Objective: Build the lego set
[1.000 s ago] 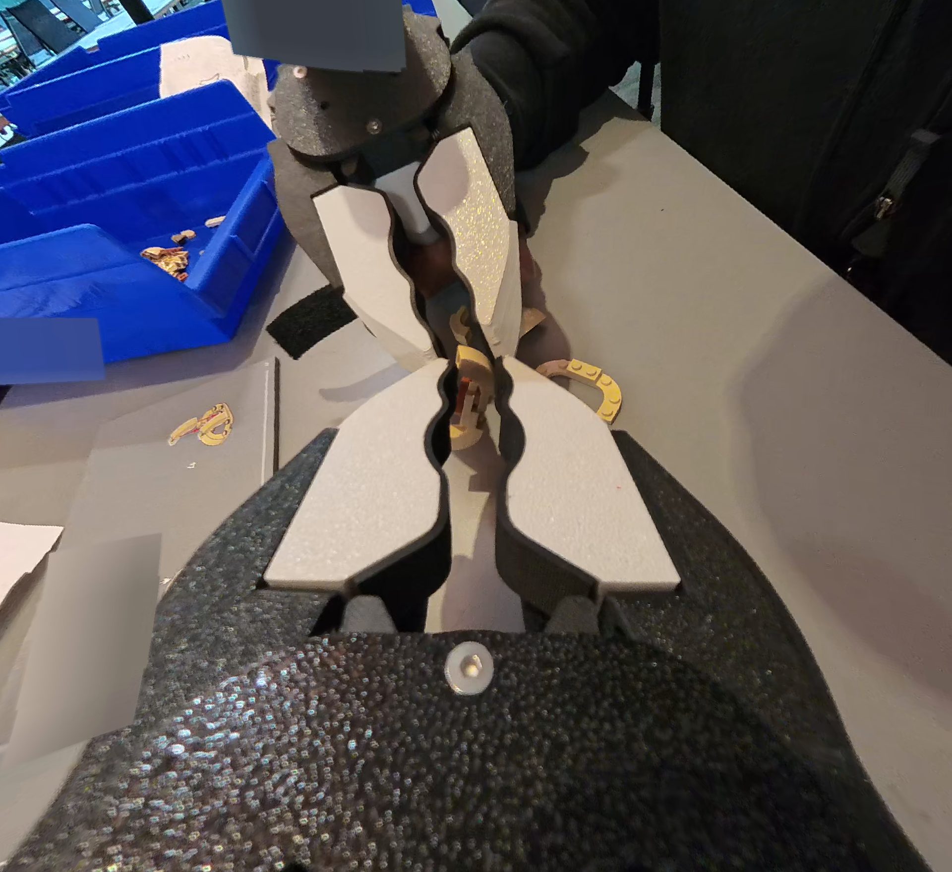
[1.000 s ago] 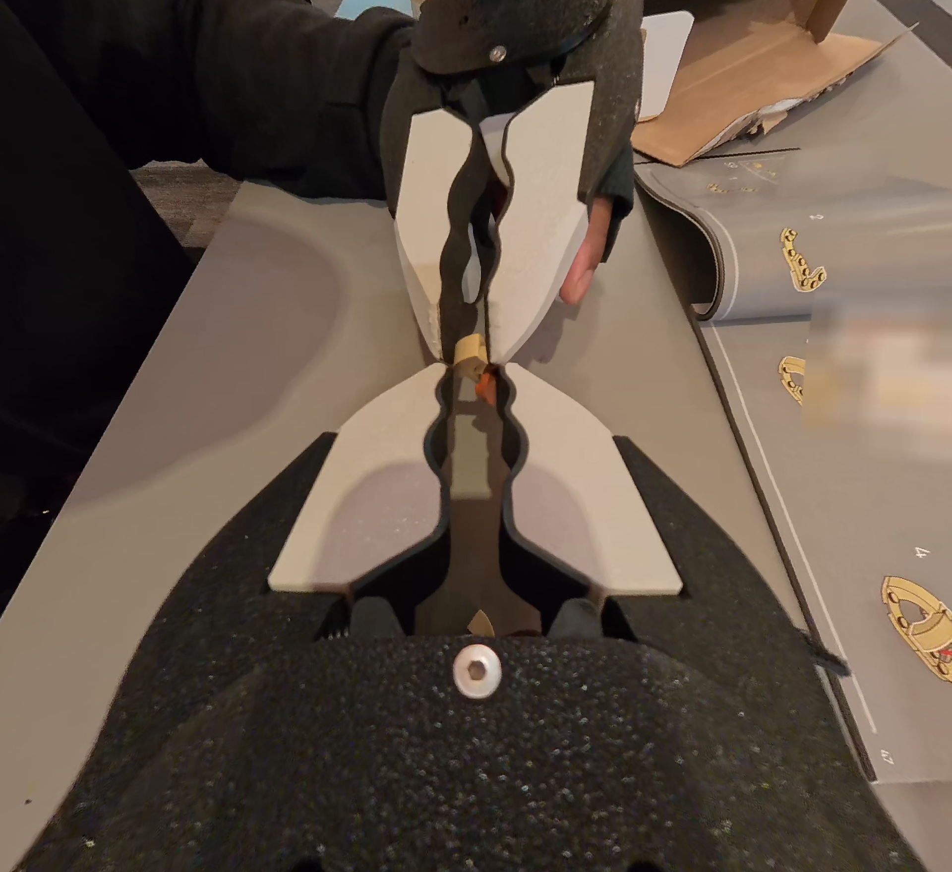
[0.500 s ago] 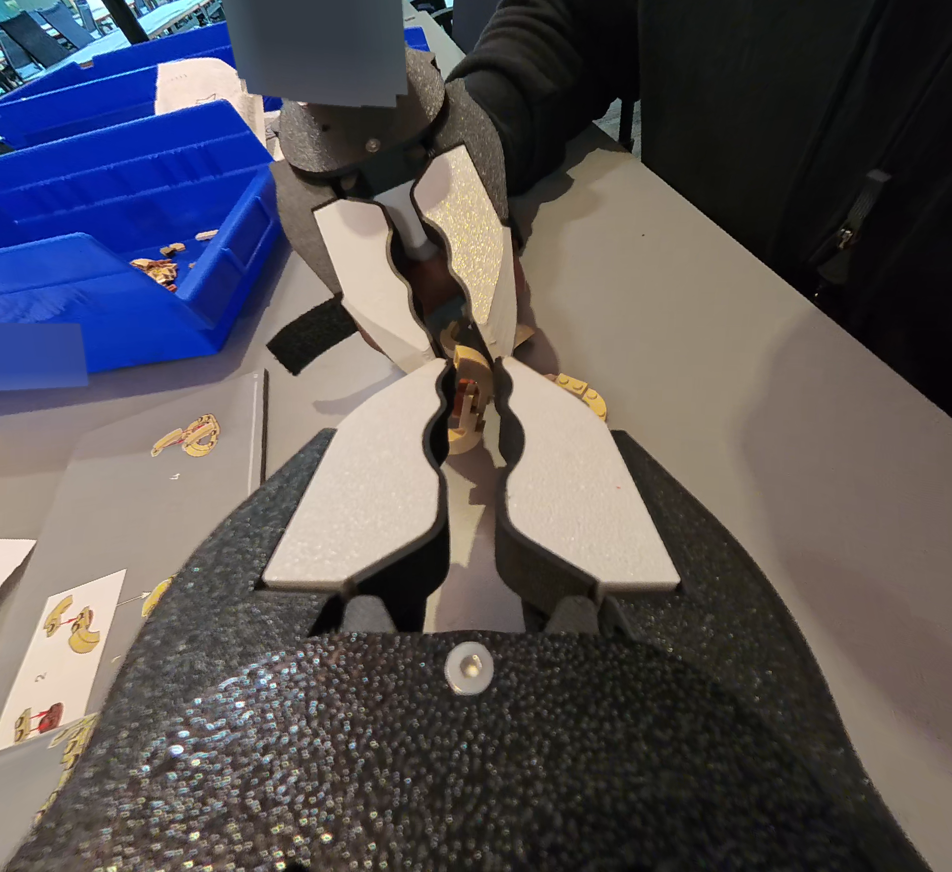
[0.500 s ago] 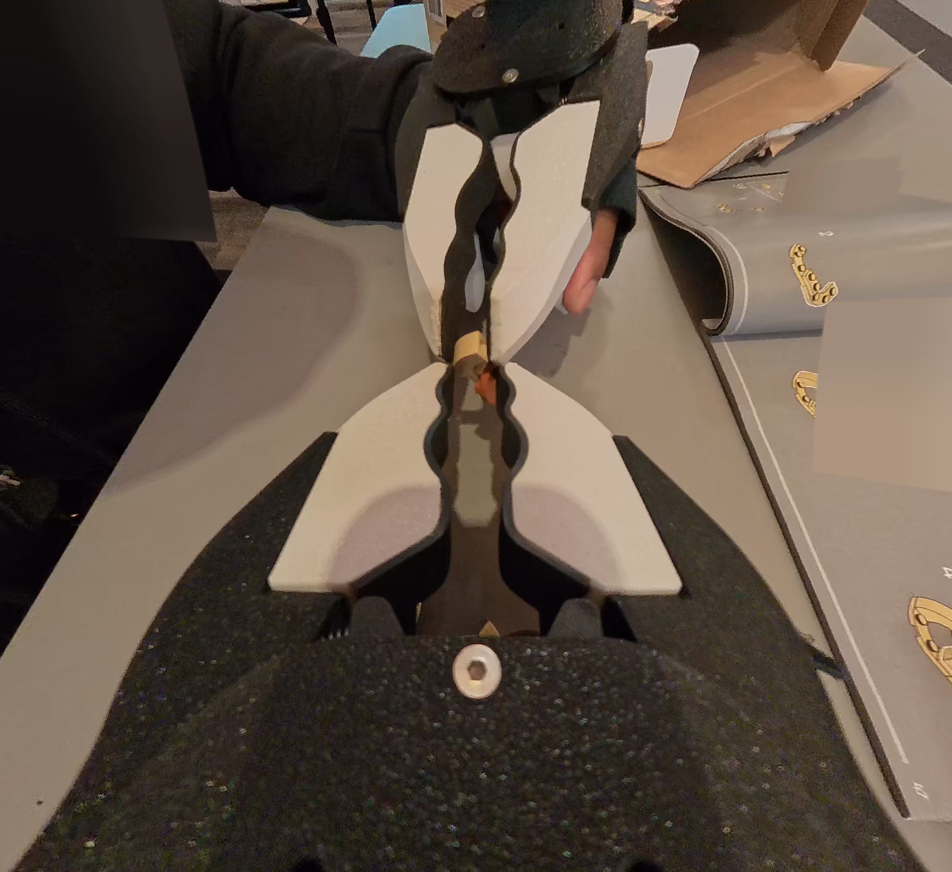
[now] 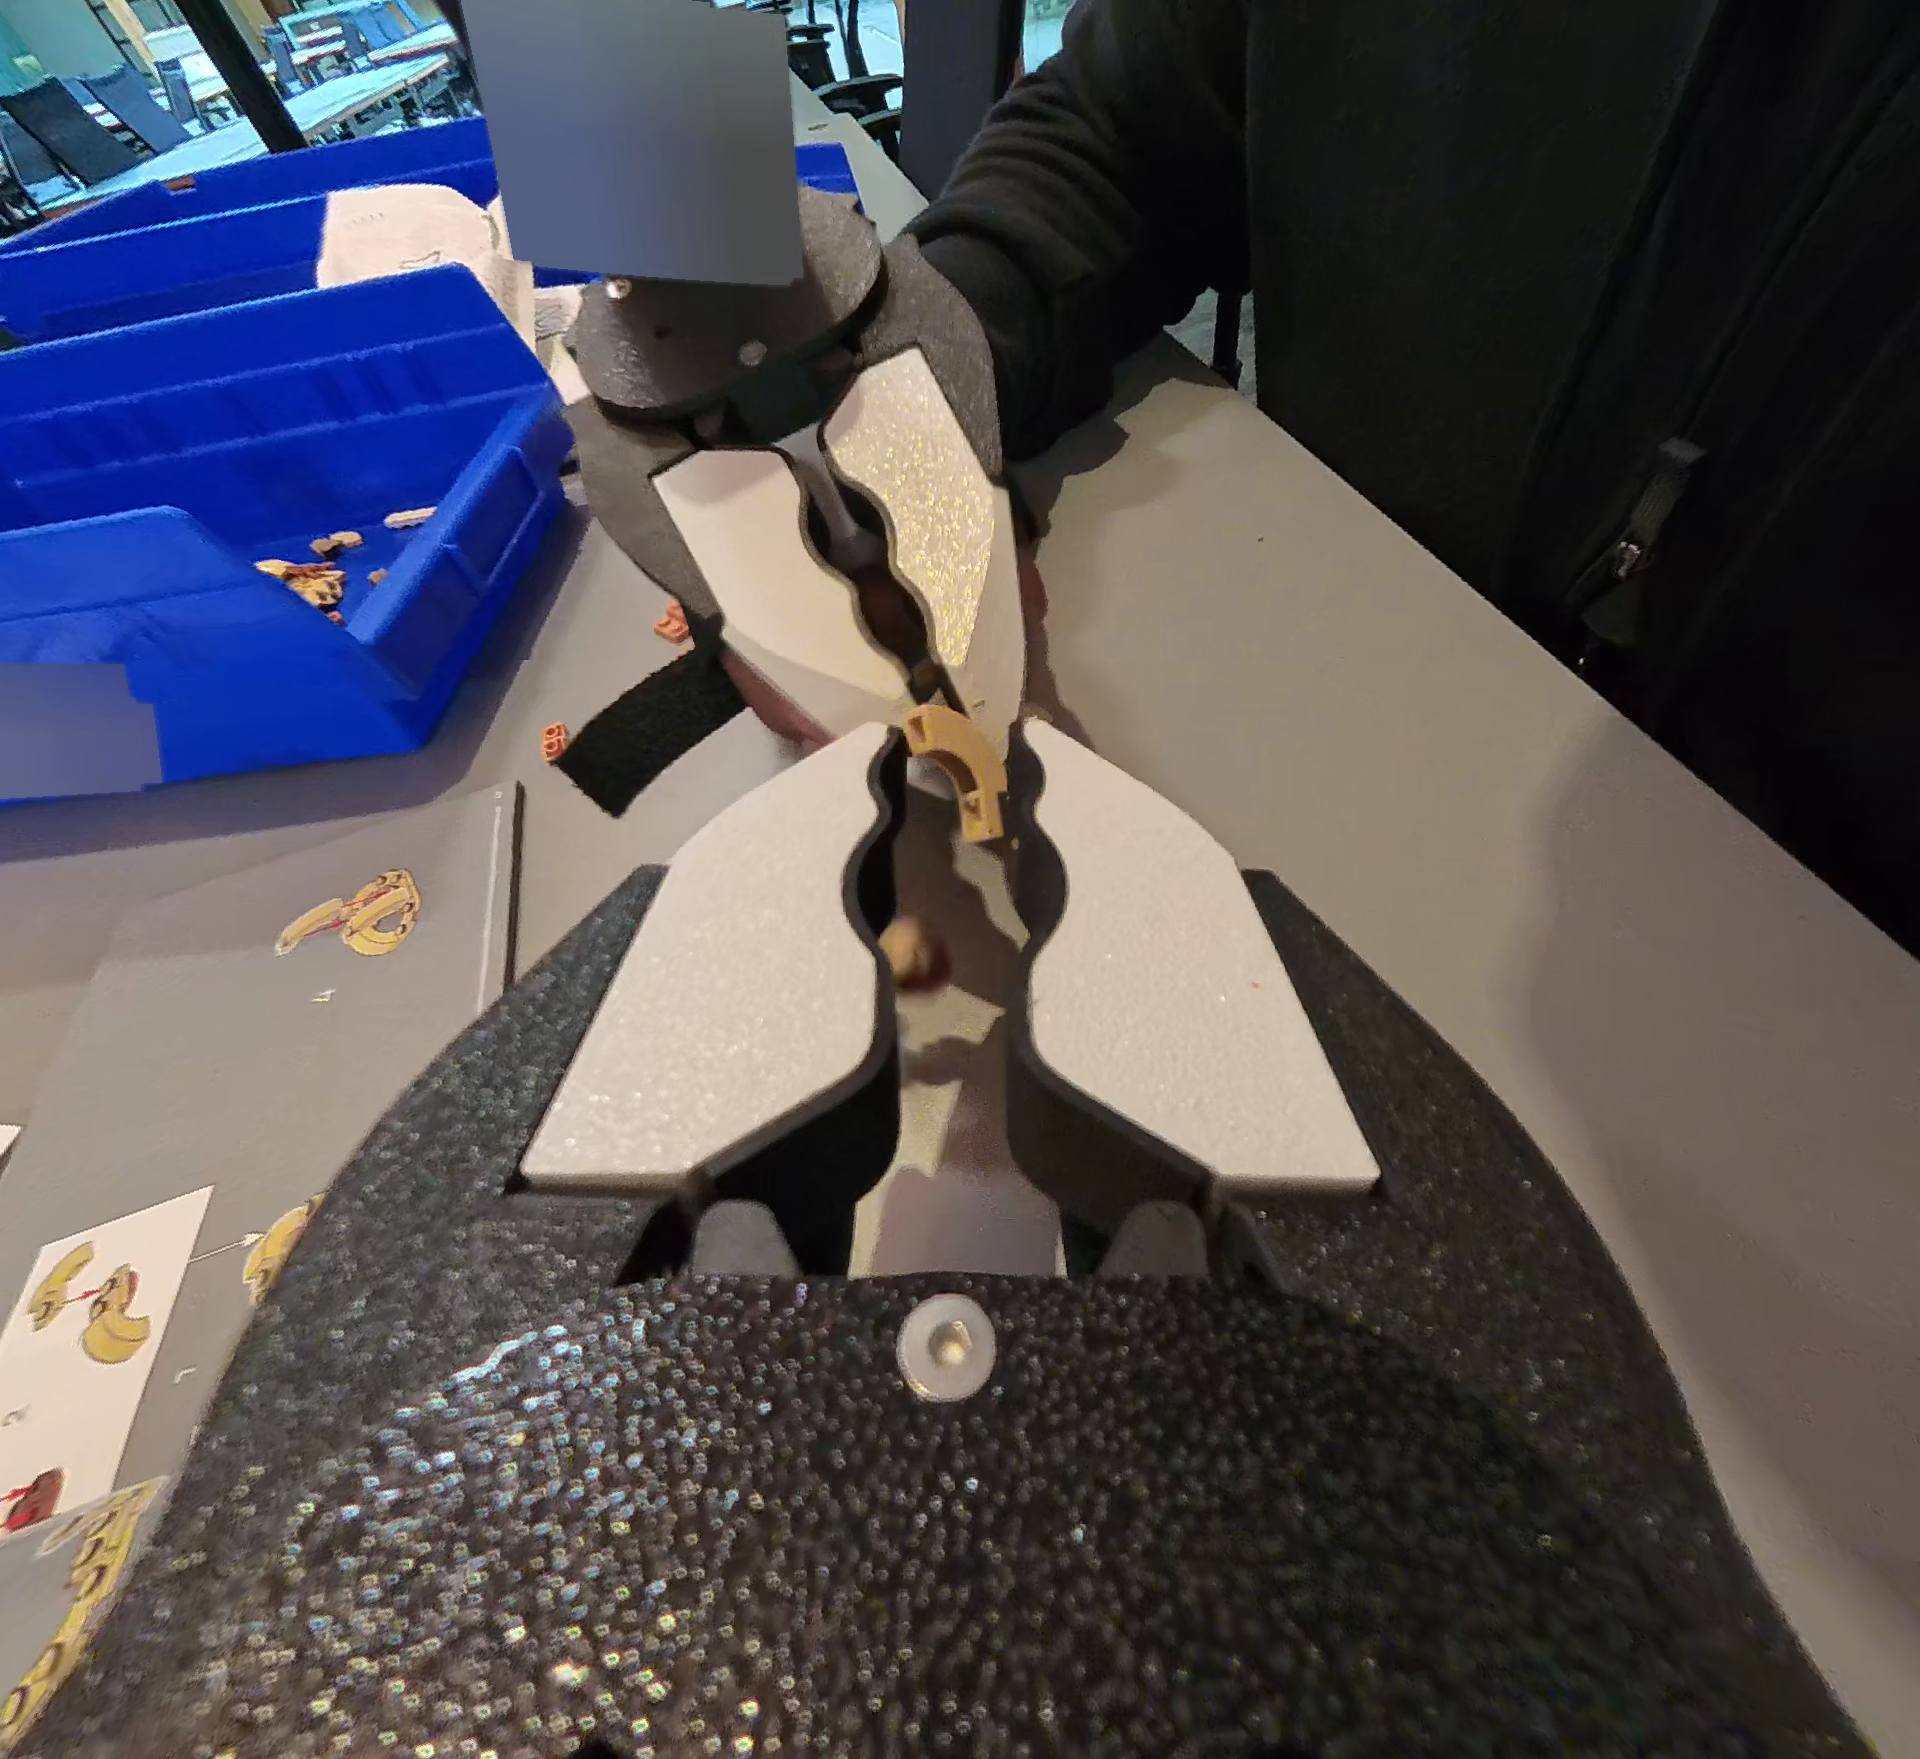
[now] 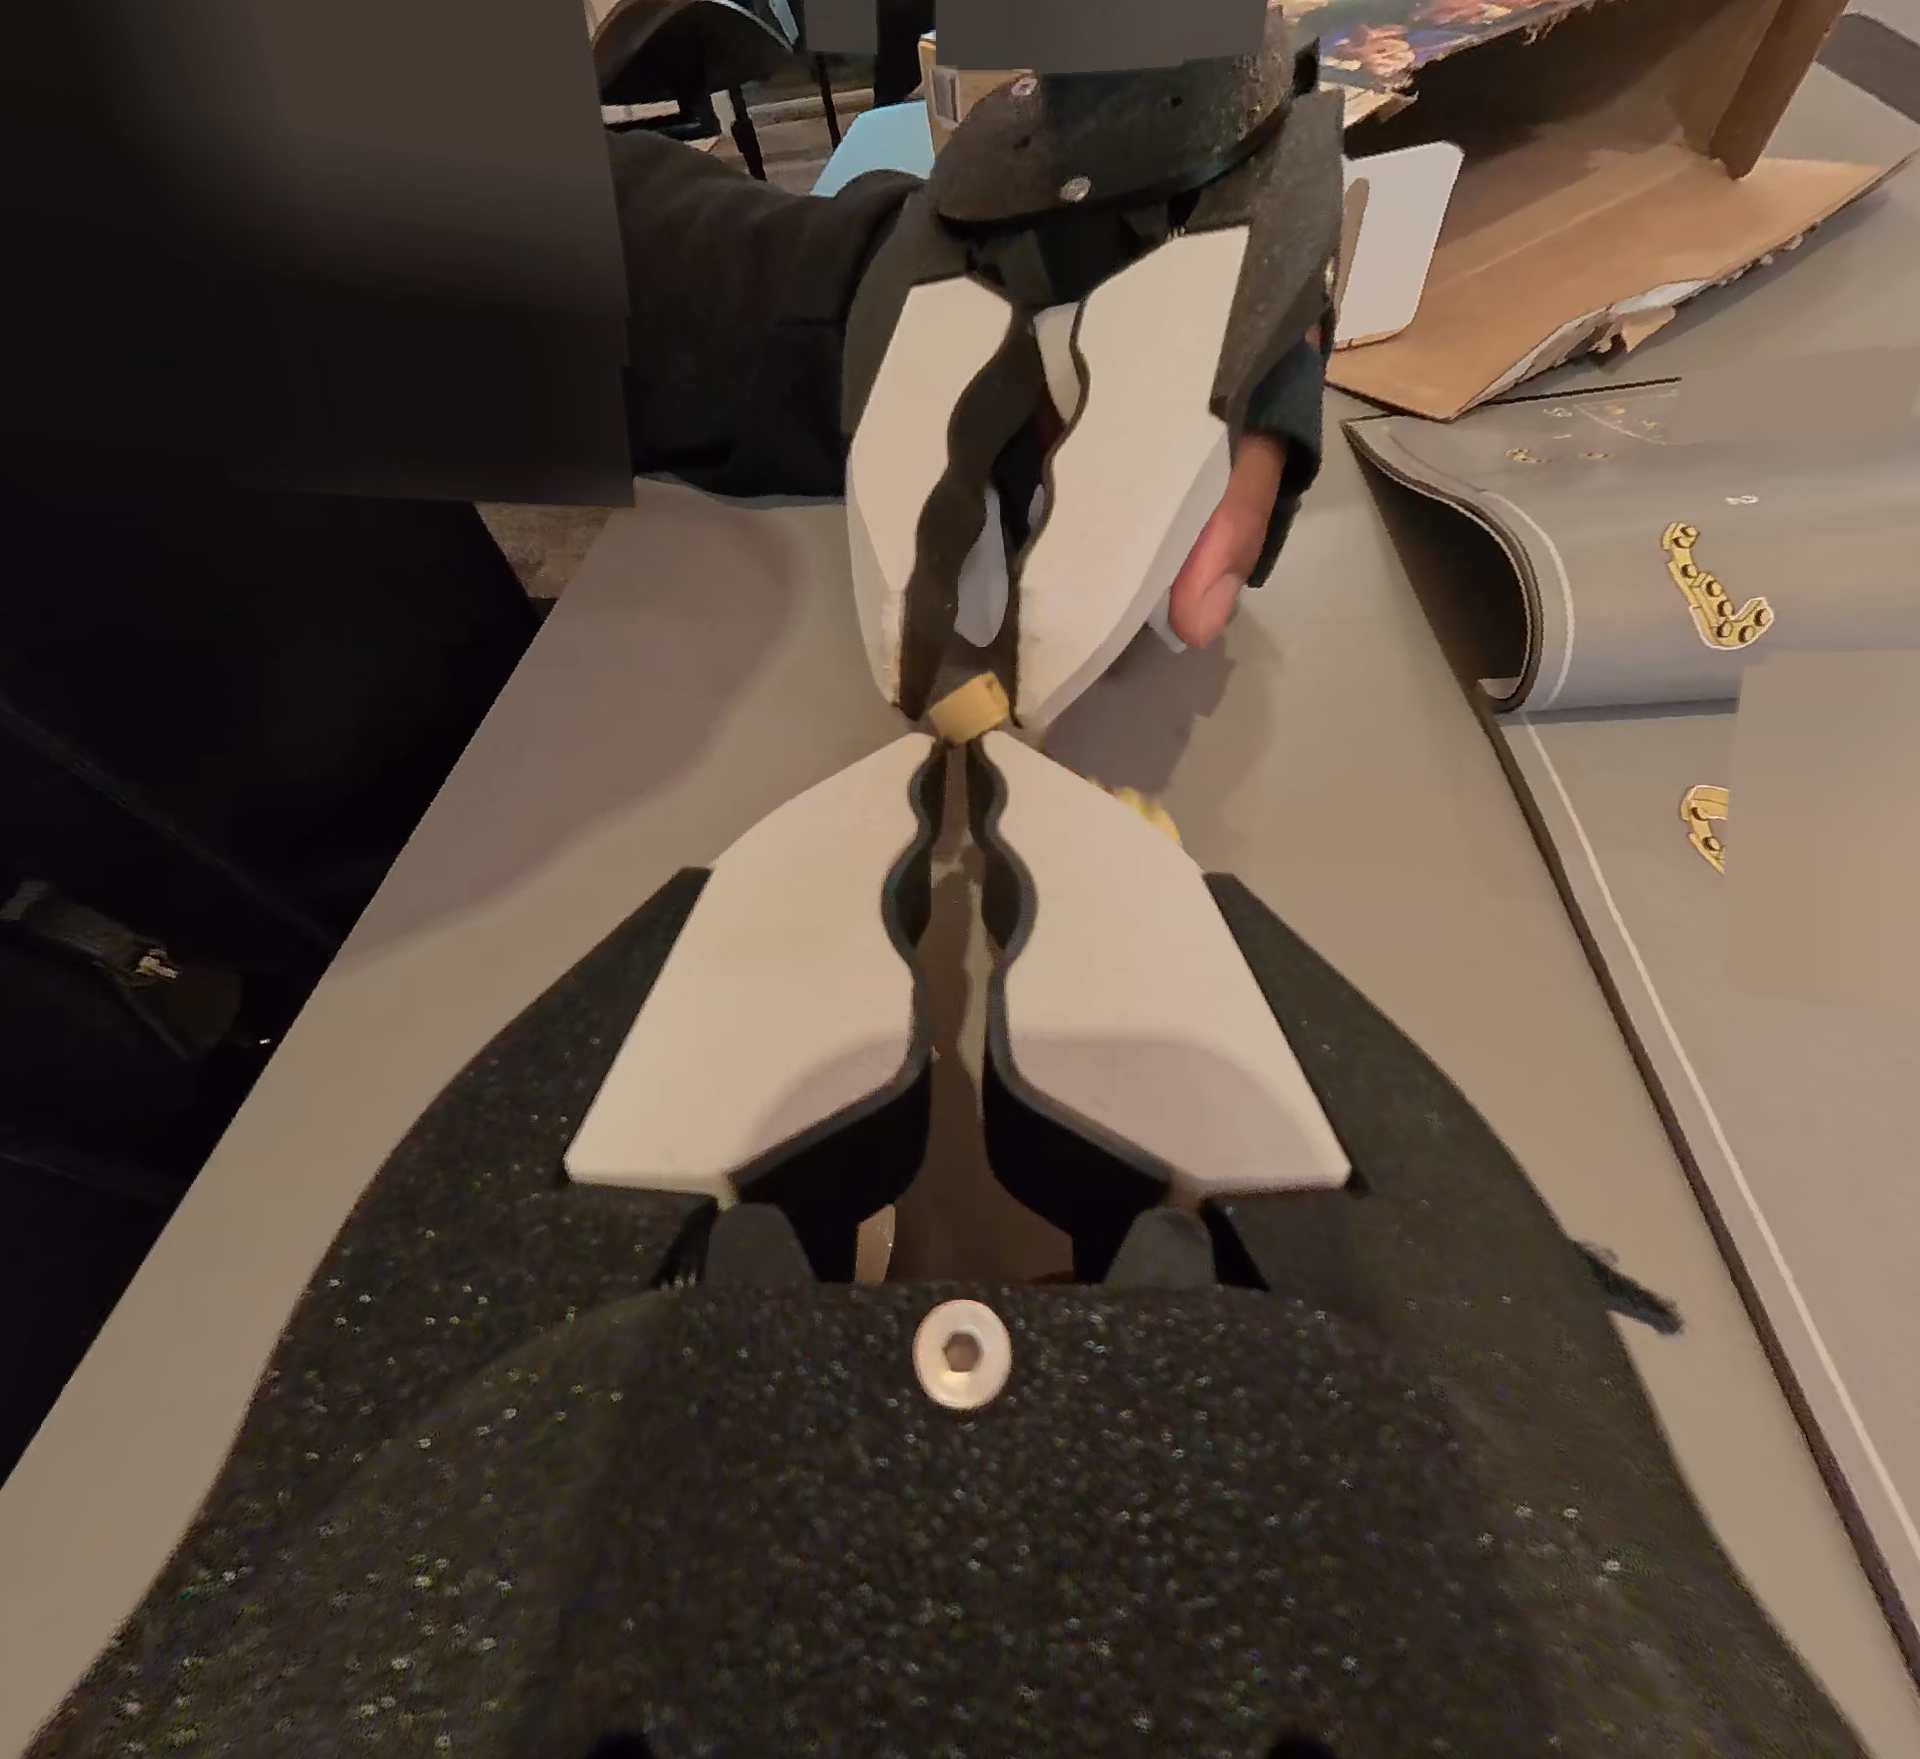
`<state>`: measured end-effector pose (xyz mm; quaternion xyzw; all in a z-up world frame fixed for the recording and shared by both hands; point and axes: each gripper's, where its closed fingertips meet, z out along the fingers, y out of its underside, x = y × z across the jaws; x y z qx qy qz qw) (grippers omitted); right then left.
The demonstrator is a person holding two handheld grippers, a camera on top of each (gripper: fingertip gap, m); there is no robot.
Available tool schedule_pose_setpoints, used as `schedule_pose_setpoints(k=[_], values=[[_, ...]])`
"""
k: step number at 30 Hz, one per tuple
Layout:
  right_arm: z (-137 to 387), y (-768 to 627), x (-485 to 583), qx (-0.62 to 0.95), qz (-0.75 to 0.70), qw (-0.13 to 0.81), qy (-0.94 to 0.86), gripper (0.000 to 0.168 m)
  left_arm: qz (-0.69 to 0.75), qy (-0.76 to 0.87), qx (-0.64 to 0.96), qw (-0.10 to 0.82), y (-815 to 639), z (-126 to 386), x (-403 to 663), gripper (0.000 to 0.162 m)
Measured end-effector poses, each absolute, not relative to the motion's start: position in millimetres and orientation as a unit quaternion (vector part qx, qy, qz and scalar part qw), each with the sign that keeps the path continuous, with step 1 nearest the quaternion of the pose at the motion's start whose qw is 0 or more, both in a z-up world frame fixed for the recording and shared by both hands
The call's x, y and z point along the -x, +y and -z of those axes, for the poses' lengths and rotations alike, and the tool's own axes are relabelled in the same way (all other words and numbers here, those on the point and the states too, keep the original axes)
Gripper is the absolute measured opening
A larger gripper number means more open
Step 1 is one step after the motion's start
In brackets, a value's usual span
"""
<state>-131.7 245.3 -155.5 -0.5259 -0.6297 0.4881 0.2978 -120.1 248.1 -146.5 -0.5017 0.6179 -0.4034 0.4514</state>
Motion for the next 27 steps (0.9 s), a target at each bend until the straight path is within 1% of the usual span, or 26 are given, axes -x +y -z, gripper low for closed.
schedule_pose_setpoints(k=[8,13,17,20,25,27], values=[[159,248,132,0.536,-0.482,0.293,-0.628,0.004,0.401,0.613,0.511,0.450,252,150,121,0.017],[167,257,130,0.555,-0.448,0.294,-0.636,0.005,0.382,0.614,0.523,0.451,258,145,130,0.017],[180,268,131,0.574,-0.383,0.309,-0.654,0.006,0.321,0.644,0.580,0.382,264,176,142,0.016],[195,277,133,0.591,-0.317,0.319,-0.670,0.013,0.269,0.648,0.637,0.320,273,204,154,0.016],[214,277,141,0.614,-0.274,0.286,-0.683,0.024,0.283,0.616,0.677,0.285,275,212,158,0.016],[220,280,144,0.628,-0.260,0.276,-0.680,0.021,0.277,0.609,0.690,0.277,277,215,160,0.016]])
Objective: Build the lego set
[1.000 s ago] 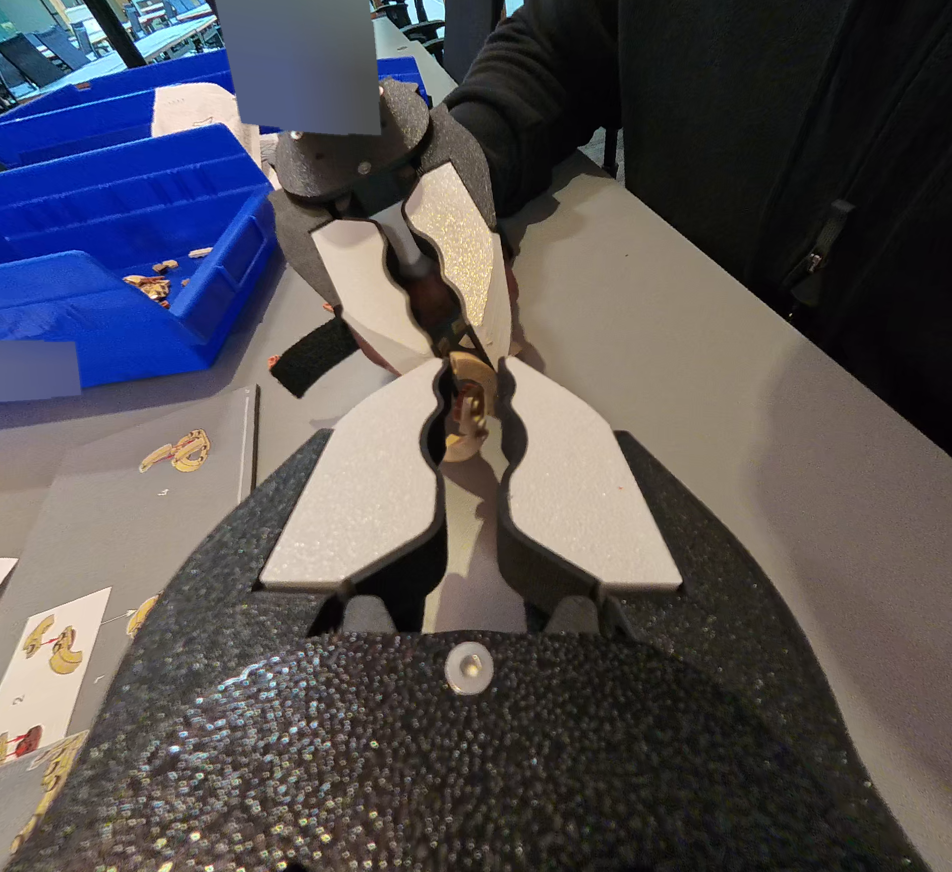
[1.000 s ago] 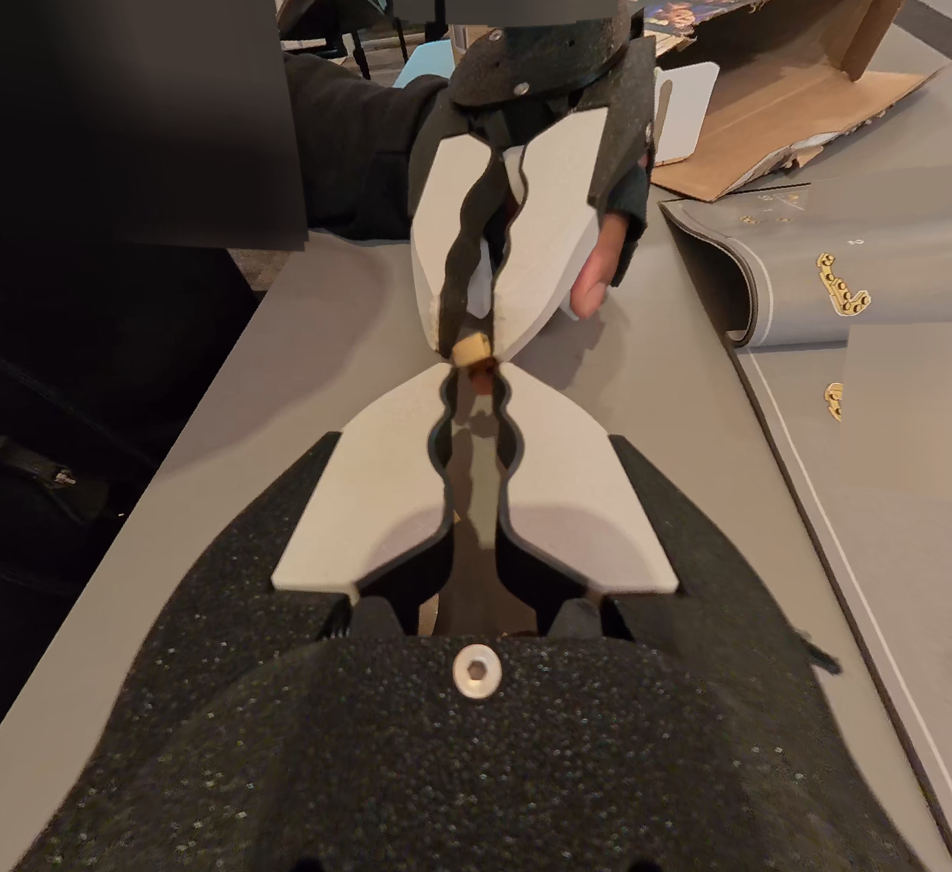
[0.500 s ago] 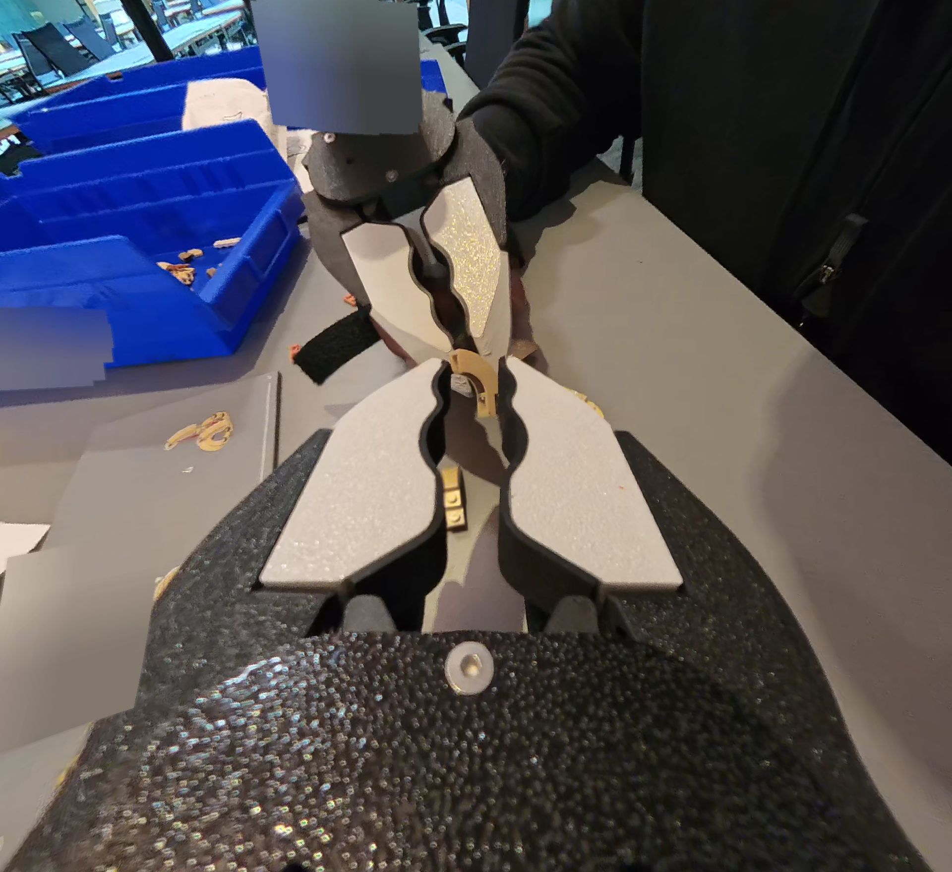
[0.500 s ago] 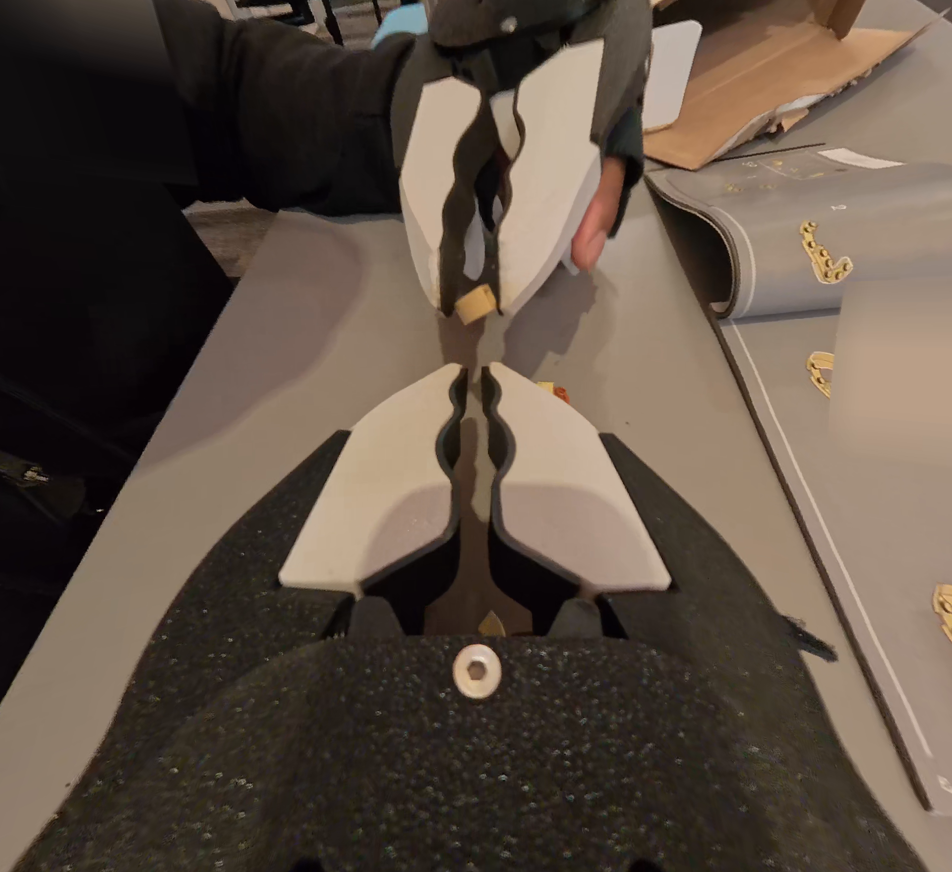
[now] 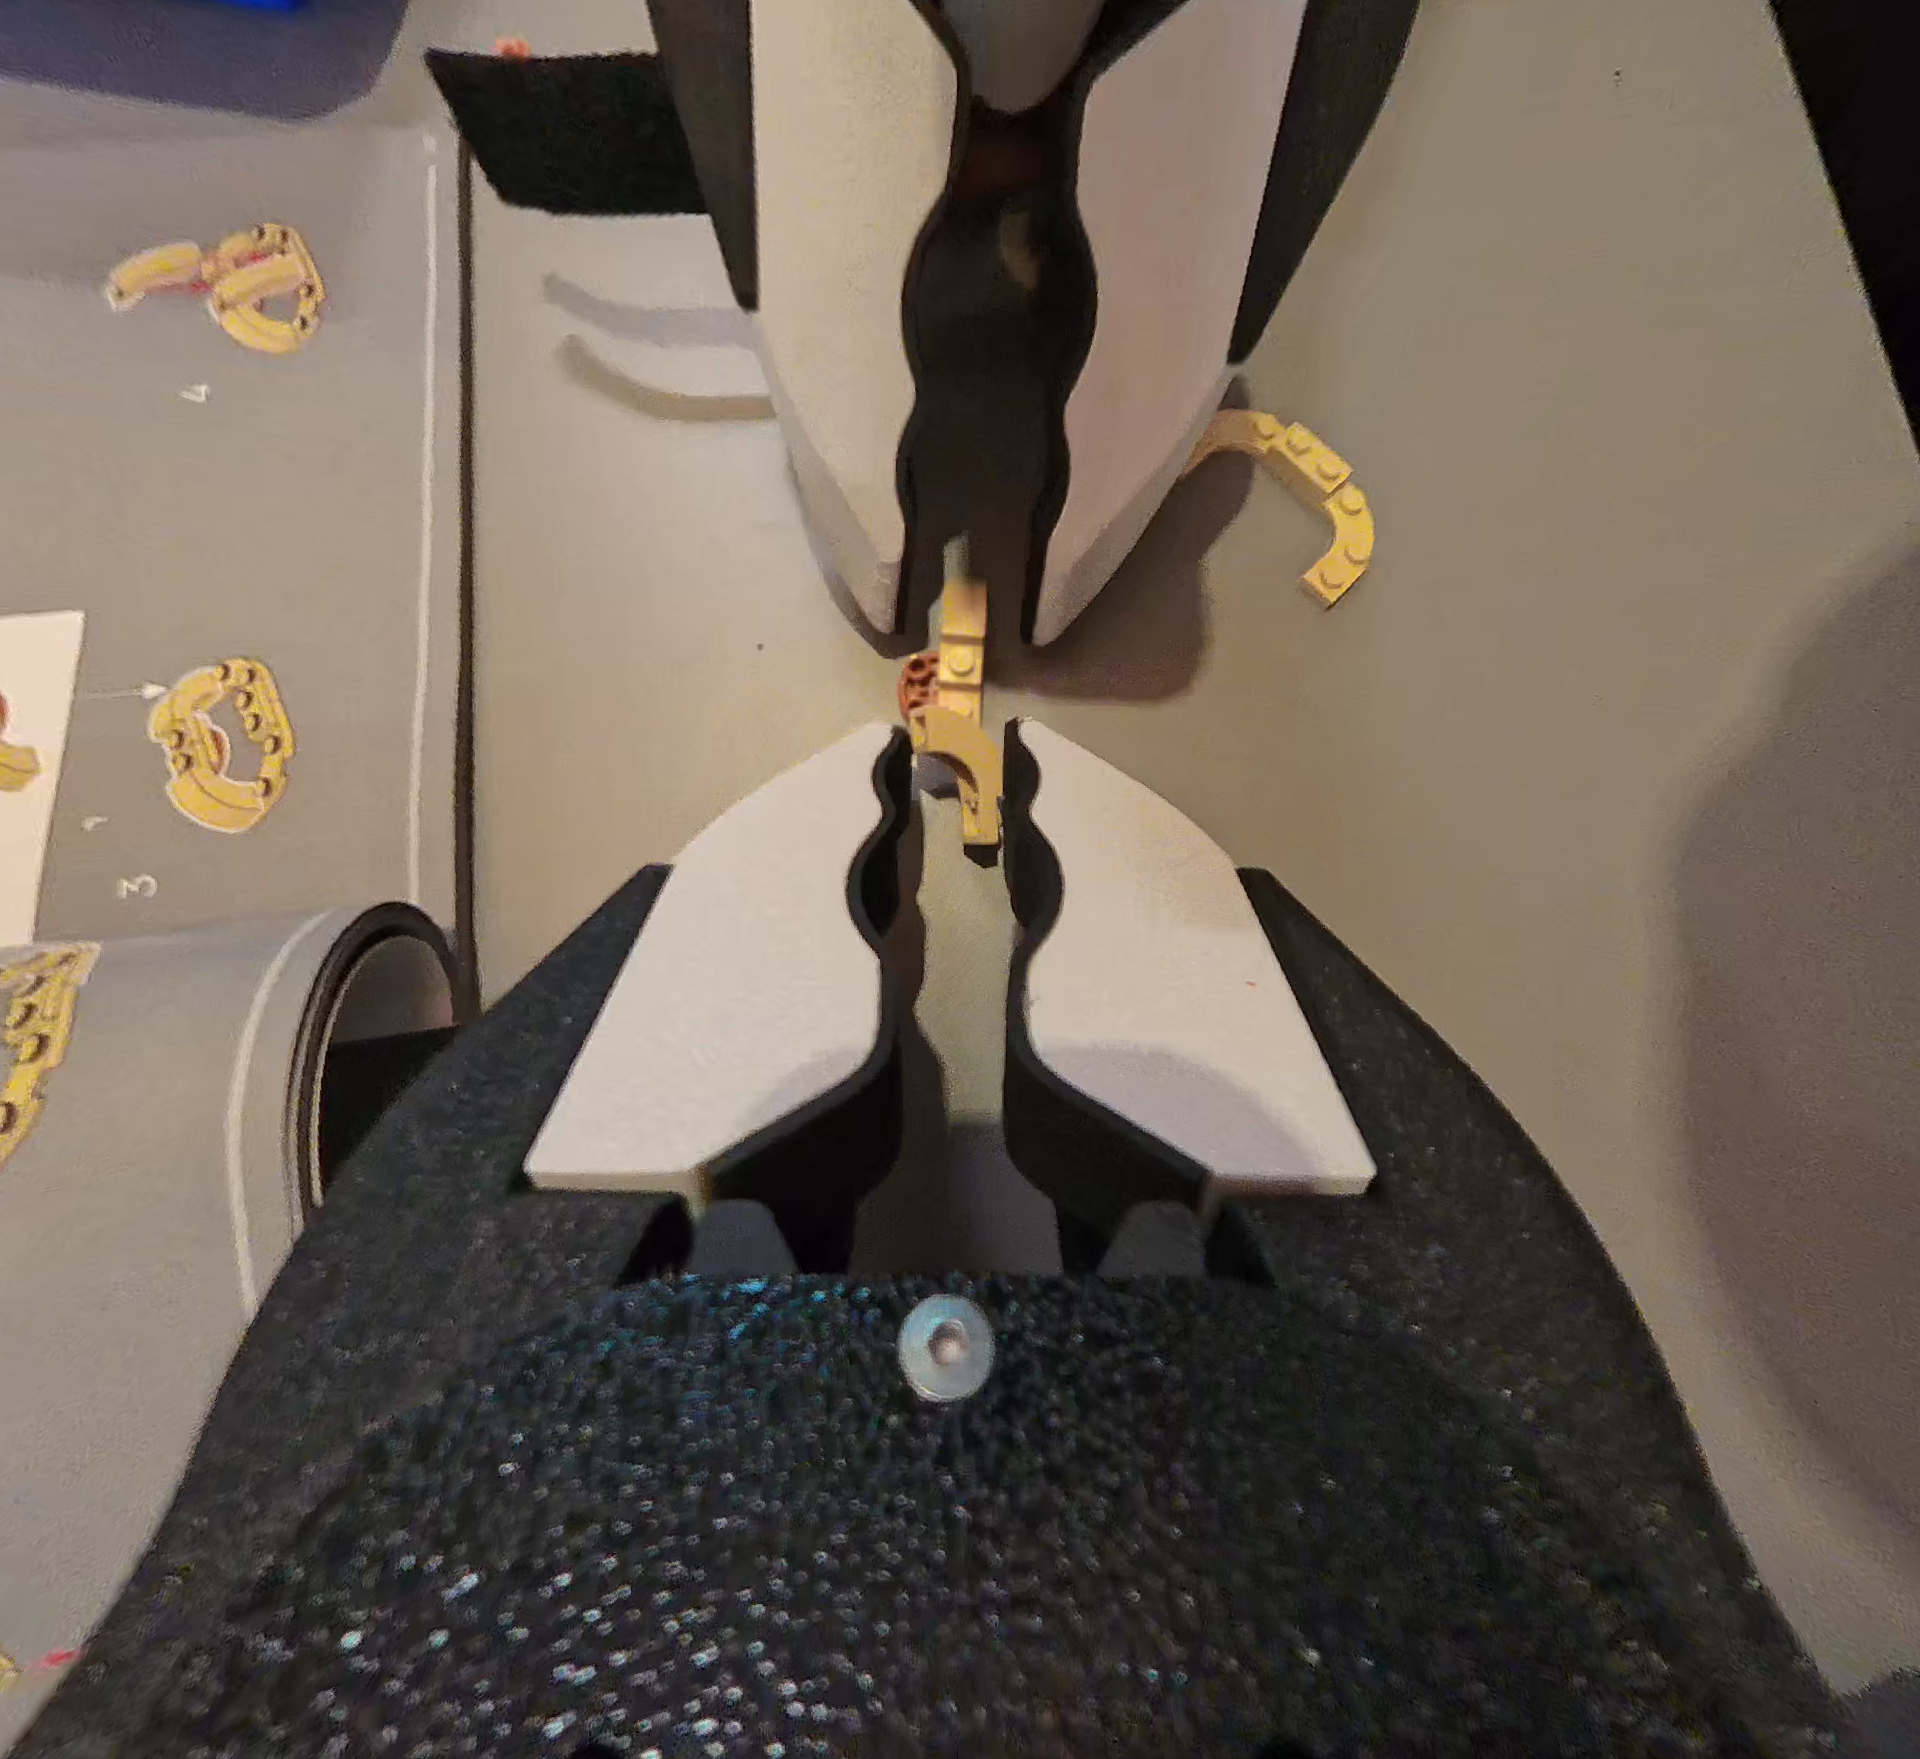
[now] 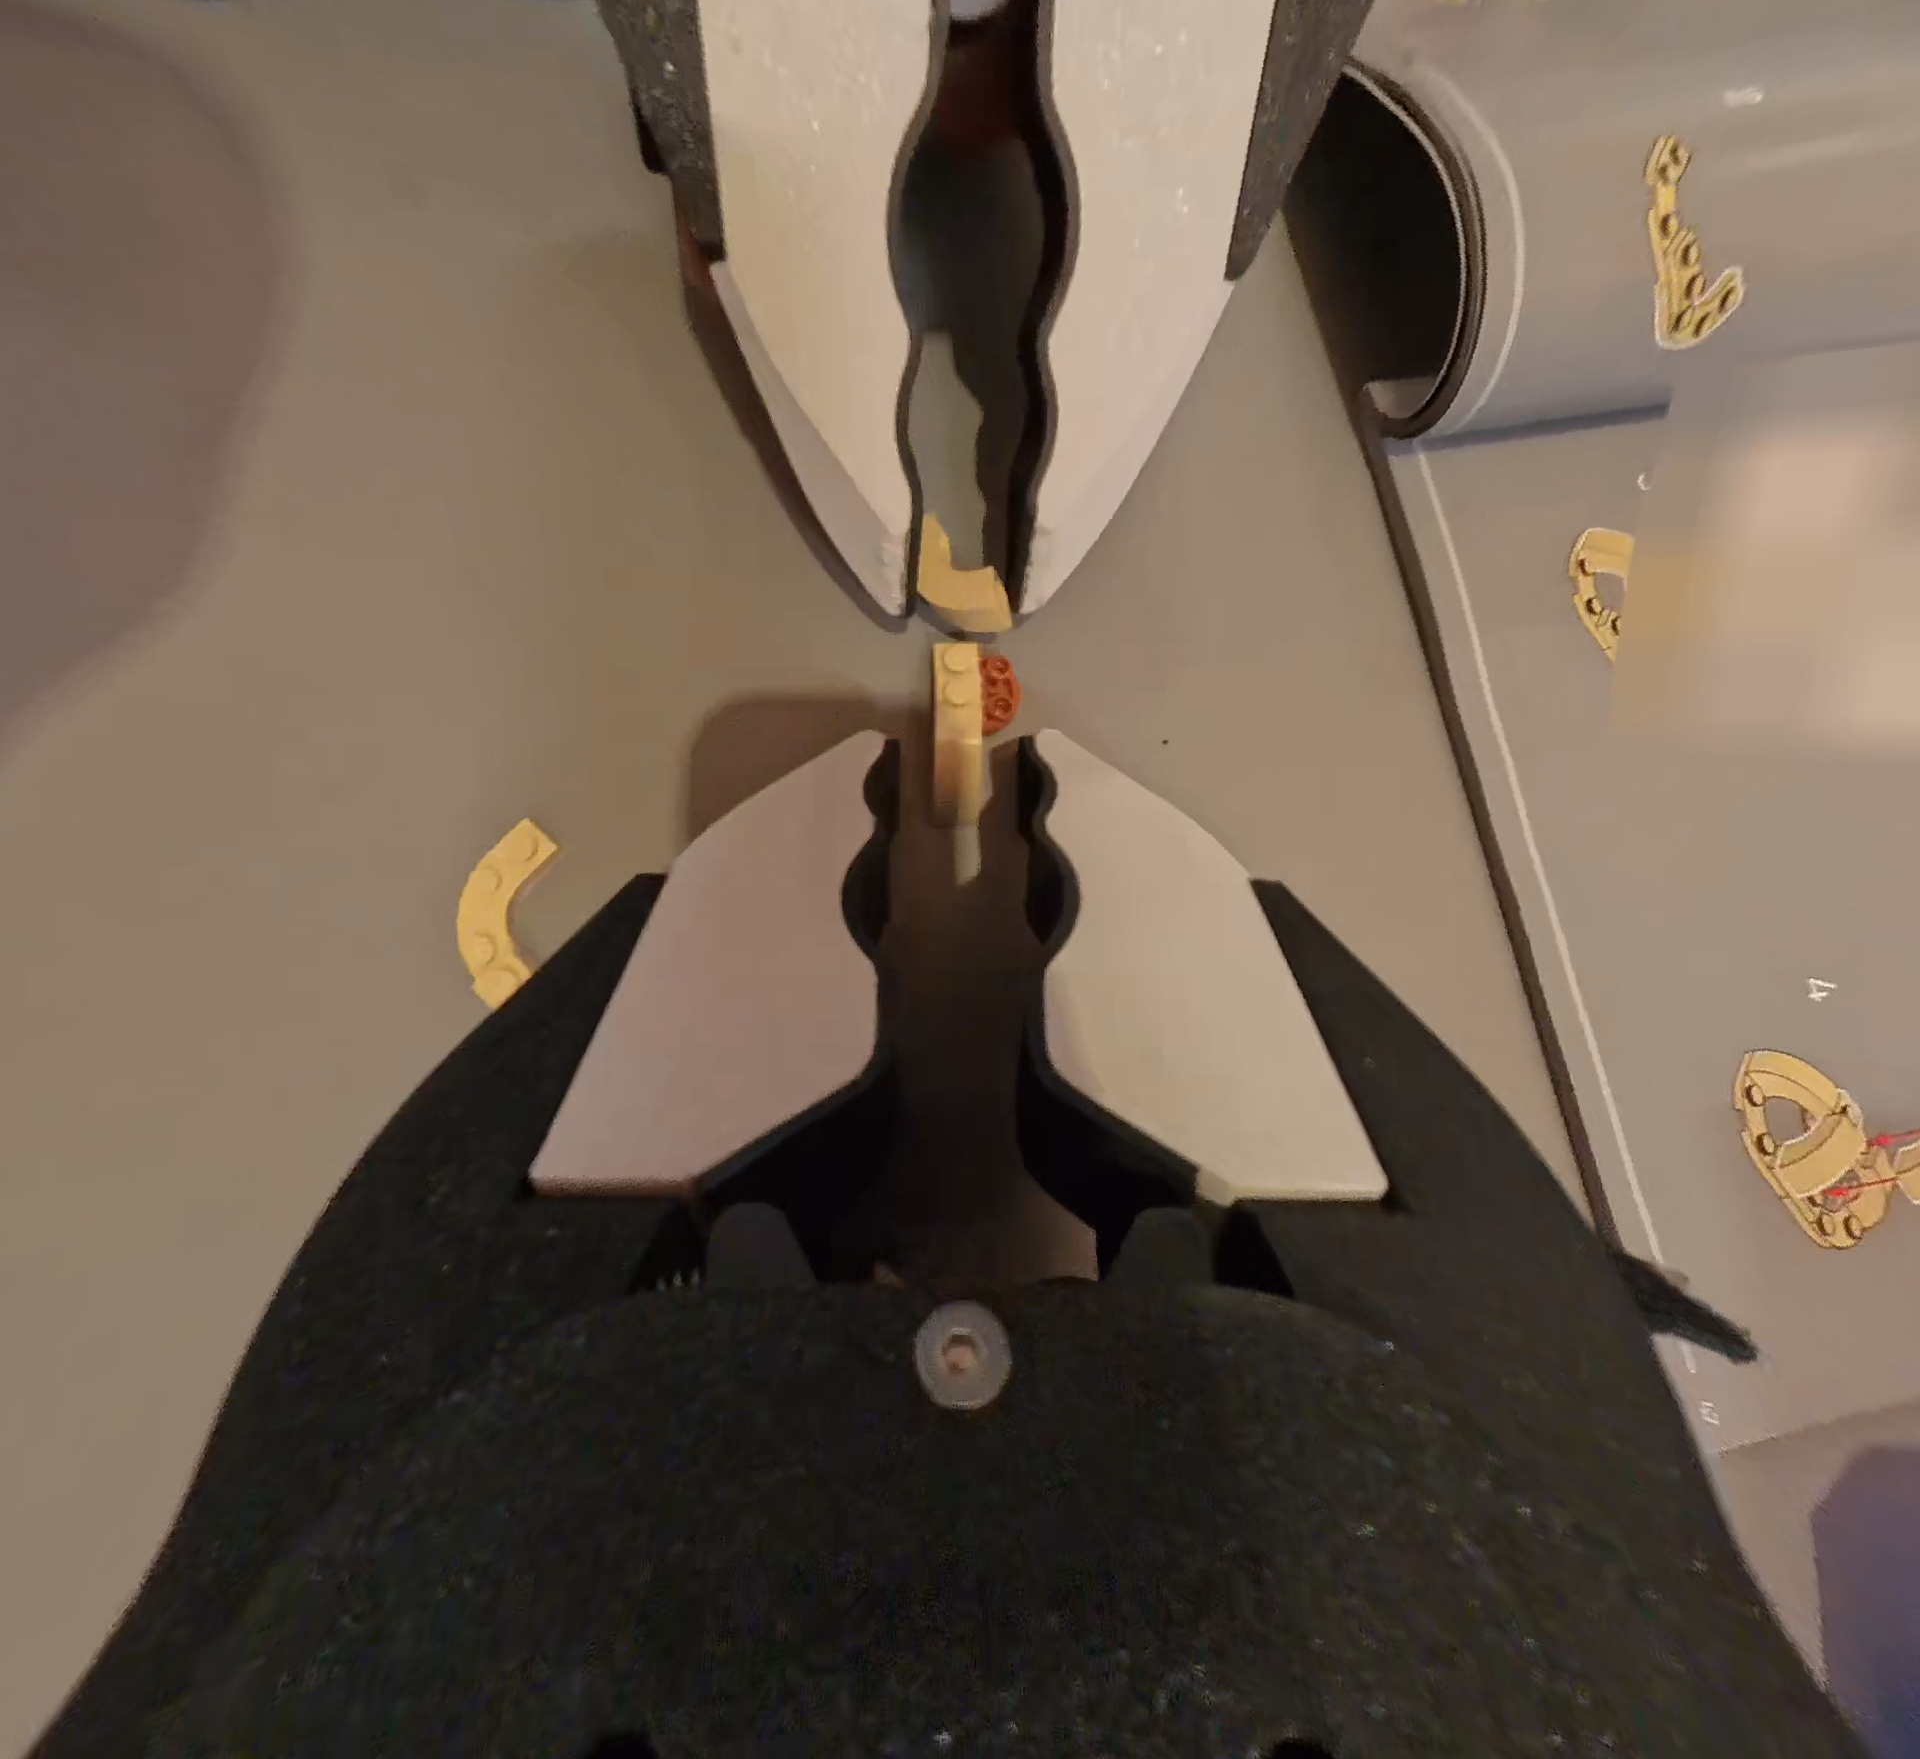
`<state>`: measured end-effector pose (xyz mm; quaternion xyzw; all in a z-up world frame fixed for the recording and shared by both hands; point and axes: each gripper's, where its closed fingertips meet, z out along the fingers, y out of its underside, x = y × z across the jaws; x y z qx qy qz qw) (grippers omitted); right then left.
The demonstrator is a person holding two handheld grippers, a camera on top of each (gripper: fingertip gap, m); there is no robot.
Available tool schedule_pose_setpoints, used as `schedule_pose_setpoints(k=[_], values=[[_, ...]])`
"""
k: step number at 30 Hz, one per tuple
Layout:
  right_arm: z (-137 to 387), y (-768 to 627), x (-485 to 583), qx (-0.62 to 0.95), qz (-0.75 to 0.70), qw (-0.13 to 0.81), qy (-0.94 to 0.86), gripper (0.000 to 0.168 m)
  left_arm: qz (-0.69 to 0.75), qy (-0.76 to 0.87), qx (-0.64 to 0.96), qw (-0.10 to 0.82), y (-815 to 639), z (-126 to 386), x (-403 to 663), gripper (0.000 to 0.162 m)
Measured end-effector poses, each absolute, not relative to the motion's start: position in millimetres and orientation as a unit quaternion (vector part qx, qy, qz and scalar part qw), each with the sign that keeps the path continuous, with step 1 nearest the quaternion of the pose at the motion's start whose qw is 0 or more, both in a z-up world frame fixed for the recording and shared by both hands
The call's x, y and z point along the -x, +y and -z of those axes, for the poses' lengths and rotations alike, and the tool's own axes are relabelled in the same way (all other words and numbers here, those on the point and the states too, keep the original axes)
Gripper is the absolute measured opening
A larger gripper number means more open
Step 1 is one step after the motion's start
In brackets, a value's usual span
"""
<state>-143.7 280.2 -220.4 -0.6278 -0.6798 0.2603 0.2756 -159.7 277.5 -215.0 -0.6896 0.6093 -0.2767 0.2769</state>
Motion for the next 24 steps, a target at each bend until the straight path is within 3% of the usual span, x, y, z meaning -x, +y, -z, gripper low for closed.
schedule_pose_setpoints(k=[2,11,16,24], values=[[222,283,145,0.635,-0.253,0.275,-0.676,0.008,0.277,0.598,0.700,0.277,281,215,160,0.016],[200,302,128,0.585,-0.224,0.390,-0.675,0.008,0.327,0.482,0.725,0.368,312,185,151,0.016],[166,319,123,0.572,-0.241,0.501,-0.604,0.007,0.473,0.278,0.690,0.473,338,132,145,0.015],[131,326,125,0.579,-0.266,0.582,-0.505,0.007,0.657,0.045,0.559,0.505,343,80,149,0.014]])
